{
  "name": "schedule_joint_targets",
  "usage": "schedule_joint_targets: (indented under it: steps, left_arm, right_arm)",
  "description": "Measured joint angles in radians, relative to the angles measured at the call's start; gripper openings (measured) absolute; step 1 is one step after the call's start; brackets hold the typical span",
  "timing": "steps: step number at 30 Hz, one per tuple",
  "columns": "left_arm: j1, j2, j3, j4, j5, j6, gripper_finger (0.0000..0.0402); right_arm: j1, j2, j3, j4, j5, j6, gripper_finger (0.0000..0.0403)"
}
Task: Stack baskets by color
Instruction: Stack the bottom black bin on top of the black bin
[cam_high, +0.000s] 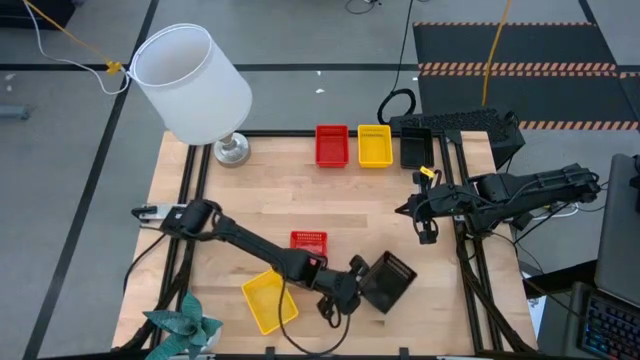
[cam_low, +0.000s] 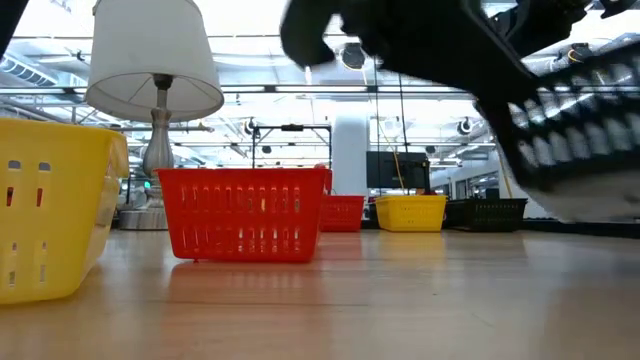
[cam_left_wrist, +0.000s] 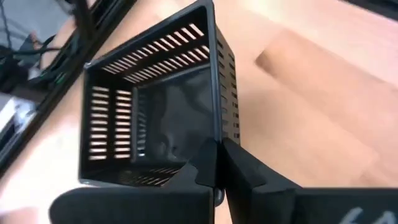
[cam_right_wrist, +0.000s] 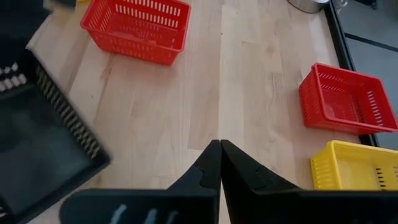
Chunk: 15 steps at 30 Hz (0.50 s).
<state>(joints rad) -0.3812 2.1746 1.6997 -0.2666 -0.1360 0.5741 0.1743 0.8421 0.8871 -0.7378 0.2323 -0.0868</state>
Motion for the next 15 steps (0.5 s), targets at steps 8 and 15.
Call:
schedule_joint_targets:
  steps: [8,15]
  left_arm:
    - [0.042,-0.132,0.001,-0.168,-0.084,0.041,0.0010]
    - [0.090,-0.185,0.001,-0.267,-0.101,0.027,0.0007]
  right_arm:
    - [0.055,0.062,0.000,0.023,-0.051,0.020,0.0021]
    - [0.120,0.178,0.061,0.026,-0.050,0.022,0.0081]
